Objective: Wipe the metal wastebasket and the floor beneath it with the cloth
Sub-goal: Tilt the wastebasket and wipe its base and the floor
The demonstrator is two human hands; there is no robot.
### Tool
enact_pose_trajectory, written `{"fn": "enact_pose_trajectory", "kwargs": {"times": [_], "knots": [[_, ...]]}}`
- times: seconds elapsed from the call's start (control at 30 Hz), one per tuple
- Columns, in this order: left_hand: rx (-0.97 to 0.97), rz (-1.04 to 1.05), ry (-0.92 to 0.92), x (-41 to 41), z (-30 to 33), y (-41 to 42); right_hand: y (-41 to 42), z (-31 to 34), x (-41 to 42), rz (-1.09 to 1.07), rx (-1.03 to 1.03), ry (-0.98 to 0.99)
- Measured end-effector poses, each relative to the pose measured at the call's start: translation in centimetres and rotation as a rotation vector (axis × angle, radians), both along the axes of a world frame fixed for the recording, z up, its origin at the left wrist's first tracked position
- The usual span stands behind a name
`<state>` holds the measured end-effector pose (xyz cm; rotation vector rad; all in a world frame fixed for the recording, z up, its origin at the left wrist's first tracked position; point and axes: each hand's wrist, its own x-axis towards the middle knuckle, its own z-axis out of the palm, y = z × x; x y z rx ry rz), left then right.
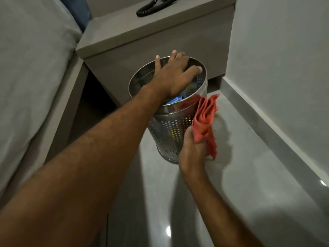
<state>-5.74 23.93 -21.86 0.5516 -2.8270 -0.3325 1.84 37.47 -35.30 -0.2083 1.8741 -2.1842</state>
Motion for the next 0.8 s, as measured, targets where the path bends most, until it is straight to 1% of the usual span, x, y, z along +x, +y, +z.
{"fn": "enact_pose_trajectory", "kwargs": {"times": [0.03,0.1,0.17,0.2,0.27,0.33,0.37,0.43,0.5,0.57,0.63,0.67,0.73,0.8], "knots": [[0.040,0.008,0.017,0.1,0.1,0.1,0.4,-0.8,0.5,0.018,0.004,-0.040],[0.144,0.037,0.059,0.3,0.3,0.3,1.1,-3.3,0.2,0.056,0.086,-0.157],[0.168,0.060,0.068,0.4,0.4,0.5,1.5,-4.2,0.0,0.078,0.220,-0.279],[0.163,0.070,0.068,0.3,0.5,0.6,1.0,-3.5,-0.2,0.023,0.202,-0.337],[0.177,0.105,0.084,-0.1,0.5,0.8,-0.5,0.5,-0.2,-0.068,0.033,-0.341],[0.217,0.147,0.105,-0.5,0.6,1.2,-1.6,5.4,0.4,-0.084,-0.111,-0.308],[0.247,0.159,0.117,-0.9,0.6,1.4,-1.4,7.4,0.8,-0.068,-0.203,-0.327],[0.281,0.181,0.130,-1.1,0.7,1.6,-0.1,9.8,1.4,-0.011,-0.515,-0.371],[0.295,0.185,0.155,-1.3,0.6,1.2,2.8,11.5,1.3,0.065,-0.780,-0.431],[0.282,0.202,0.174,-1.3,0.6,1.2,6.0,11.7,-0.1,0.085,-0.908,-0.423],[0.248,0.190,0.173,-1.6,0.6,0.9,8.3,11.8,-1.9,0.135,-0.942,-0.379],[0.251,0.181,0.162,-1.6,0.9,0.9,9.1,12.0,-2.9,0.137,-0.926,-0.352],[0.255,0.133,0.134,-0.9,1.4,1.0,10.2,12.2,-4.7,0.112,-0.846,-0.343],[0.281,0.045,0.152,0.1,2.0,1.4,11.3,13.5,-6.3,0.115,-0.736,-0.343]]}}
